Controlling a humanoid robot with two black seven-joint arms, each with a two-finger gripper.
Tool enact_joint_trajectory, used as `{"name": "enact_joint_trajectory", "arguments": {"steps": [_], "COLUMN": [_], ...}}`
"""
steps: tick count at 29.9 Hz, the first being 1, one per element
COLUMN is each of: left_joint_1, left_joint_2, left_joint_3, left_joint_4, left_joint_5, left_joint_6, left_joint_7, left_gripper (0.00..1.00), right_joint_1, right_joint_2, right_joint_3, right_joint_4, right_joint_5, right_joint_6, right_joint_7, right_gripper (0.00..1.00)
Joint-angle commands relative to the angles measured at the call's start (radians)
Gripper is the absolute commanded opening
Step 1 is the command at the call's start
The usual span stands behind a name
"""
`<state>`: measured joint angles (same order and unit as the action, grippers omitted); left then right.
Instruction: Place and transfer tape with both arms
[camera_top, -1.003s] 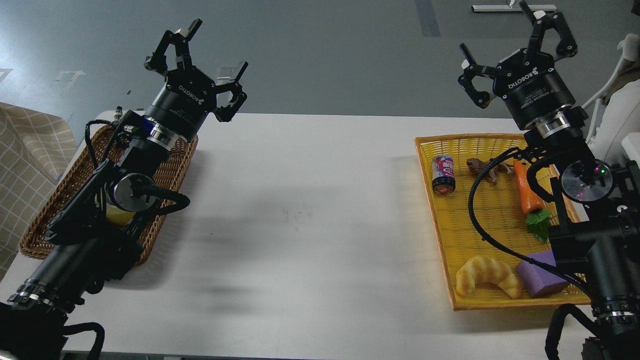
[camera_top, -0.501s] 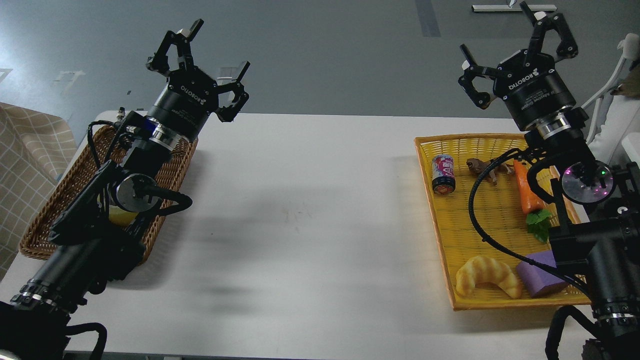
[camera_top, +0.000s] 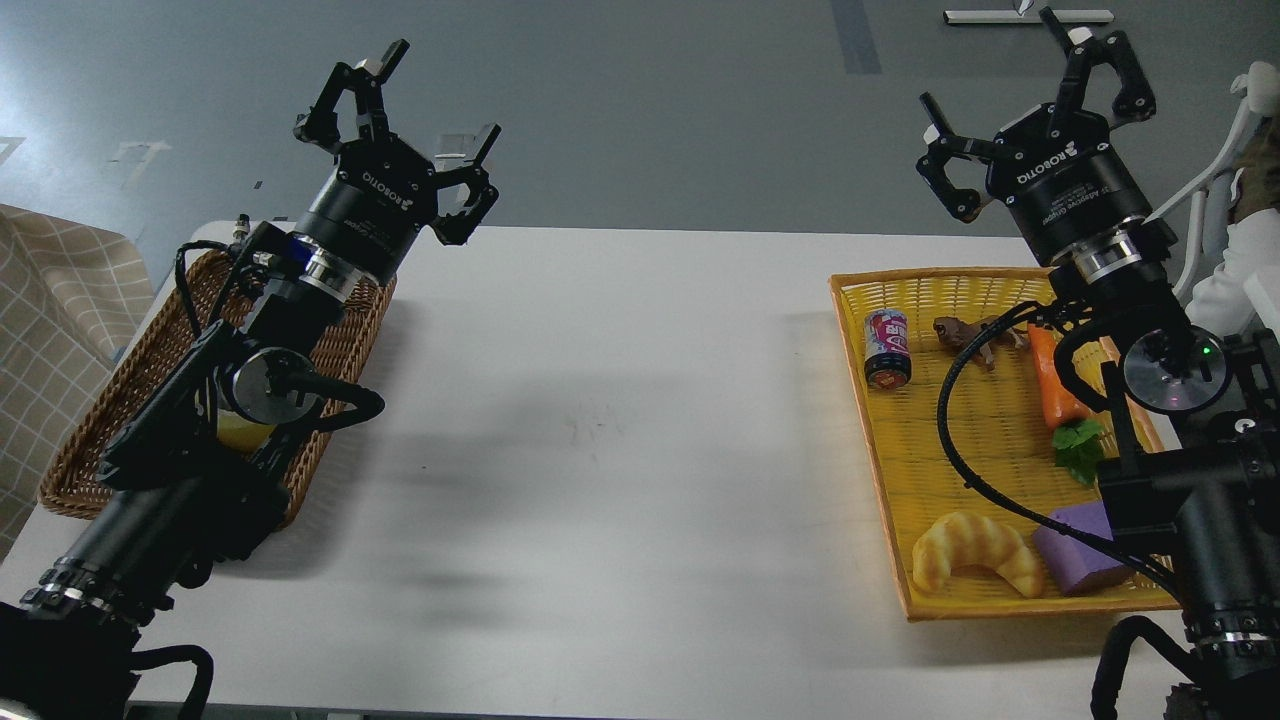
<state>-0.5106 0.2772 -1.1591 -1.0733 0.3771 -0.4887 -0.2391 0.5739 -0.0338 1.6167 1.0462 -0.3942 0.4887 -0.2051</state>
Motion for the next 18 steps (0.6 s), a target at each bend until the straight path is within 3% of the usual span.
{"name": "enact_joint_trajectory", "arguments": {"steps": [1,18], "left_joint_1": [-0.005,0.003], "left_joint_2": [0.002,-0.007], "left_joint_3": [0.001,-0.002], "left_joint_4": [0.007,0.012], "left_joint_5": [0.002,-0.003], "left_joint_6": [0.000,0.000], "left_joint_7": [0.001,0.000], "left_gripper": [0.98,0.98], "right_joint_1": [0.000,-0.002], "right_joint_2": [0.000,0.005], "right_joint_3": [0.000,0.000], "right_joint_4": [0.000,0.000], "right_joint_5": [0.000,0.000], "right_joint_6": [0.000,0.000], "right_joint_7": [-0.001,-0.001], "right_gripper": [1.00,1.00]}}
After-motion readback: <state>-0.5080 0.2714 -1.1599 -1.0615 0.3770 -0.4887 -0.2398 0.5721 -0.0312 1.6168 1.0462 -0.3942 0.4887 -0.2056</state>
